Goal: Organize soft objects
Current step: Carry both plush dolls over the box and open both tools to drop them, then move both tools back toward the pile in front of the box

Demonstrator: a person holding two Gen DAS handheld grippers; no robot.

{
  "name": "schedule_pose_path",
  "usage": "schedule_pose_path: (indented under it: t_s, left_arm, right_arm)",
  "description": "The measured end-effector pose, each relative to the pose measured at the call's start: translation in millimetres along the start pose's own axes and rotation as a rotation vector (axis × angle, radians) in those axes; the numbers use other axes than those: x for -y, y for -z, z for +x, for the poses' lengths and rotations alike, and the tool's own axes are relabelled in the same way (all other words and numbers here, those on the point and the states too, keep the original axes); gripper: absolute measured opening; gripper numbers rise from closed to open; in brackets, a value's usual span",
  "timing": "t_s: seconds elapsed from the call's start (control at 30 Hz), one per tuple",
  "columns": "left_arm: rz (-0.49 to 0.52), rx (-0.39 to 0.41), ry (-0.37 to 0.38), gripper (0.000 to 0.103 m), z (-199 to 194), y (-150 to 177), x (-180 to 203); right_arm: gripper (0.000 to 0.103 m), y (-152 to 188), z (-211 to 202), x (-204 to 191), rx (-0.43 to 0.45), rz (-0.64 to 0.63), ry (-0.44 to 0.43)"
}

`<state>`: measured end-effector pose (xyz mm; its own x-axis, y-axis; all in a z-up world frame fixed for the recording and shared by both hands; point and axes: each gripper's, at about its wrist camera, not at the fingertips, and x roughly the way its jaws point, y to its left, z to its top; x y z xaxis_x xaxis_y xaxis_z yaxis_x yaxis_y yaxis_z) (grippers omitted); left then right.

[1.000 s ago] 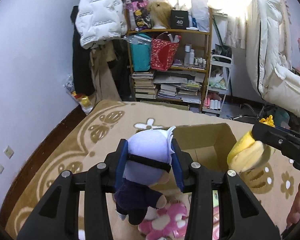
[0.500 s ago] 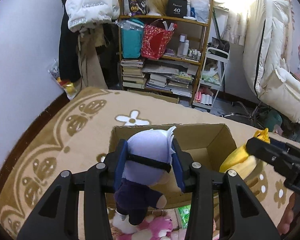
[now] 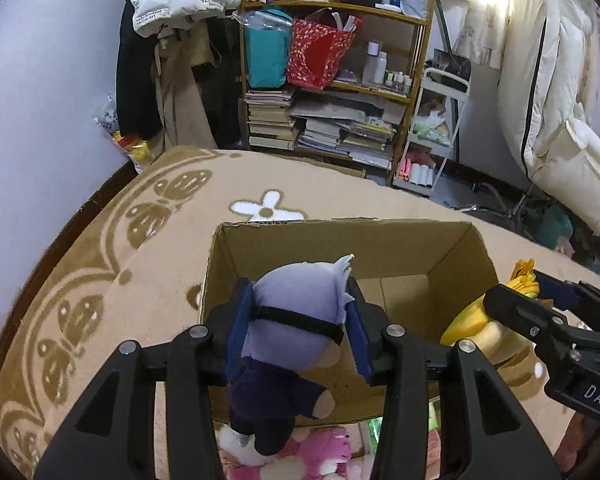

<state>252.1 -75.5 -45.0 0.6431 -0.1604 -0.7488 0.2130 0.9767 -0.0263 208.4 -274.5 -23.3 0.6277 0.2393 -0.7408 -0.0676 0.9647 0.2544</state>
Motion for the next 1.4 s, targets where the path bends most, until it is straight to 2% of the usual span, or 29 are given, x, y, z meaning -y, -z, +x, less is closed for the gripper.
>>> schedule_pose_path:
  t_s: [0.17,0.37,0.53,0.83,1.0,1.07,1.1,1.4]
  left_arm:
    - [0.017,-0.052,-0.024,0.043,8,2,3]
    - [0.082,-0.083,-0.063,0.045,14,8,12]
    - [0.067,-0.118,-0.059,0.046,20,11,10]
    - [0.072,-0.122,-0.079,0.048,20,10,12]
    - [0.071,-0.101,-0.087,0.06,14,8,11]
    - [0.069,-0.093,-0.074,0.072,10,5,10]
    - [0.069,-0.089,-0.07,0.074,8,5,10]
    - [0.028,-0.041,-0.091,0.098,-14,-6,-1]
  right_arm:
    - [0.066,1,5,-8,-0.019,-0.052,0.033]
    - [0.066,3,5,-12,-0.021,-0.094,0.07]
    - [0.067,3,5,-11,-0.02,-0.089,0.063]
    - [0.067,5,4,-11,-0.02,-0.087,0.057]
    - [0.068,6,1,-11,-0.014,-0.07,0.045]
    - [0.08,6,-2,-12,-0.016,-0.071,0.042]
    - [0.084,6,-4,-13,-0.013,-0.071,0.04]
    - [0.101,6,-31,-16,0.037,-0.057,0.037]
